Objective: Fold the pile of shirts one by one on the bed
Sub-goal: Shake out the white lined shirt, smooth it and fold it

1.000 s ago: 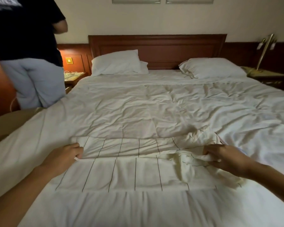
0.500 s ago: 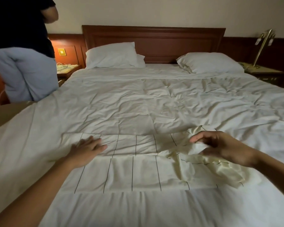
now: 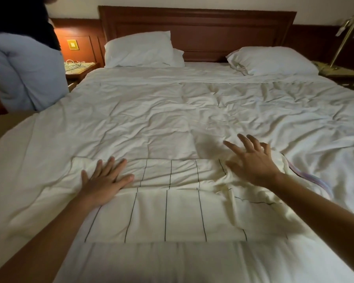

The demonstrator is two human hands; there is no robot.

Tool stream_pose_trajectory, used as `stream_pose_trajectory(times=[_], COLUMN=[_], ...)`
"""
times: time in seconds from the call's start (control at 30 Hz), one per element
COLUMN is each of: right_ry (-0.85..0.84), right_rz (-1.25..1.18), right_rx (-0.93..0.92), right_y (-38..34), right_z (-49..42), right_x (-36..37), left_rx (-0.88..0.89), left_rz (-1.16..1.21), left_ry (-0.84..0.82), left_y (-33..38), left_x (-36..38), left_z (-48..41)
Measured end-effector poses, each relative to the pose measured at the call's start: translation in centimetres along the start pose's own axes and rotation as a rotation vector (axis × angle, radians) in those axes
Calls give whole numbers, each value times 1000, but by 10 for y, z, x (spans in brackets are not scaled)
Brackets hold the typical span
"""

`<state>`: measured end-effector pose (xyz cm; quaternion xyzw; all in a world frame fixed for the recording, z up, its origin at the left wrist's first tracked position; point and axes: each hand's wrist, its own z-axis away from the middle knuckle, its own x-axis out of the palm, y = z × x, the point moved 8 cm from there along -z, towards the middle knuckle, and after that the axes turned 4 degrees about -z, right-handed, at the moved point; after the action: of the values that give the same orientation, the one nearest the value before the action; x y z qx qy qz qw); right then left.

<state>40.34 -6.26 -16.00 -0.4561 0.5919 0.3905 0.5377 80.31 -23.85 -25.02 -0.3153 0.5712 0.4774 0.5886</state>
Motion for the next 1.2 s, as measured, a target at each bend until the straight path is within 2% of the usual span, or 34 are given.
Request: stream_pose_trajectory(times=[0.13, 0.2, 0.23, 0.37, 0.4, 0.43, 0.57, 0.6, 0.73, 0.8, 0.87, 0.9, 0.93, 1.0, 1.07, 1.13, 1.2], right_ry=[162, 165, 117, -286, -320, -314, -105, -102, -279, -271, -178, -92, -7, 26, 20, 70, 99], right_rz=[-177, -255, -267, -156, -136, -128, -70, -61, -84, -110, -211, -260, -269, -302, -305, -329, -371], right_rx=[34, 12, -5, 12, 33, 61, 143, 140, 170, 196, 284, 260, 147, -106, -257, -279, -300], right_y=[4, 10, 12, 21, 24, 25, 19, 17, 30, 30, 22, 10, -9, -53, -86, -104, -118], right_z=[39, 55, 59, 65, 64, 61, 45, 43, 44, 43, 44, 45, 47, 54, 59, 55, 51], right_x=[4, 7, 11, 40, 40, 37, 21, 27, 58, 56, 42, 31, 22, 14, 16, 12, 7], left_rx=[-6, -8, -9, -13, -15, -17, -5, 1, 7, -36, -97, -132, -171, -263, -331, -322, -290], left_rz=[0, -12, -14, -7, -9, -11, -6, -3, -28, -73, -88, -50, 8, 144, 264, 272, 219], left_ry=[4, 5, 5, 0, -3, -5, -16, -19, -30, -25, 46, 130, 236, 372, 297, 160, 163], left_y=[4, 5, 6, 5, 5, 6, 9, 9, -7, -27, -46, -54, -63, -86, -108, -118, -122], left_x=[-3, -4, -5, -5, -6, -6, -10, -10, -13, -18, -30, -40, -52, -73, -79, -77, -79], left_z=[4, 5, 6, 7, 8, 8, 12, 12, 8, 4, 0, 0, 1, 5, 8, 12, 15])
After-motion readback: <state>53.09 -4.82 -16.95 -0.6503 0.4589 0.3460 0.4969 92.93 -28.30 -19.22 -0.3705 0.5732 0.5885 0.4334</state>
